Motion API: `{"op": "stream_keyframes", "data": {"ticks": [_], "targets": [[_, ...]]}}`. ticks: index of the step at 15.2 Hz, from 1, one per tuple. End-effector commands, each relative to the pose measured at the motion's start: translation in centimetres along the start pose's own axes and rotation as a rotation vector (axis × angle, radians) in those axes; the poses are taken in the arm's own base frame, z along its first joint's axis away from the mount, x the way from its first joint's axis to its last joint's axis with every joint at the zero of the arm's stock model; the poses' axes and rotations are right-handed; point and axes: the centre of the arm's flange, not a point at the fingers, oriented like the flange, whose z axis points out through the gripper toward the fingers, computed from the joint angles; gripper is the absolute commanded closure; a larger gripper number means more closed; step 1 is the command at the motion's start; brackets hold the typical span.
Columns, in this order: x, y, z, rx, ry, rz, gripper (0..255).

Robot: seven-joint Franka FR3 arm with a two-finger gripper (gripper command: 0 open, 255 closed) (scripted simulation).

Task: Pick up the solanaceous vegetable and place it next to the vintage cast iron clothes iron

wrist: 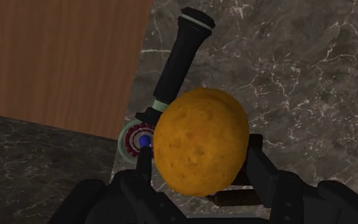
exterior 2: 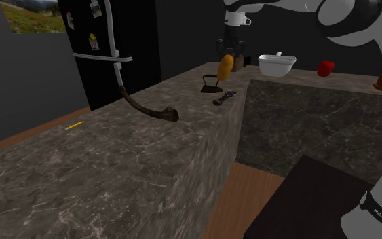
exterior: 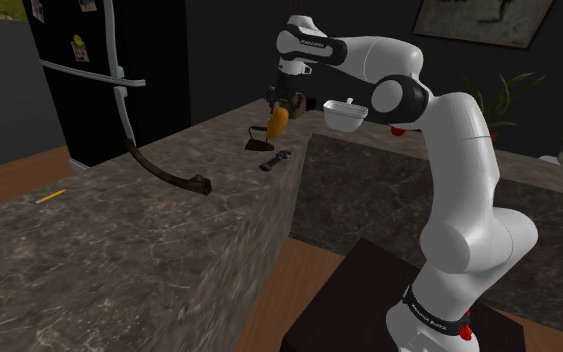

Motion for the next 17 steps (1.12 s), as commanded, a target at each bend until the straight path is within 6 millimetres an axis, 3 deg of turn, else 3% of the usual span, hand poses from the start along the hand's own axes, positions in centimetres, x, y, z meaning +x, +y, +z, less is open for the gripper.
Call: {"op": "stream_keyframes", "data": {"ticks": [1, 17], "targets": [[0.6, 0.3, 0.8, 0.000, 0.000, -0.001, 255], [0.2, 0.9, 9.2, 0.000, 0.000, -0.001, 255]]}}
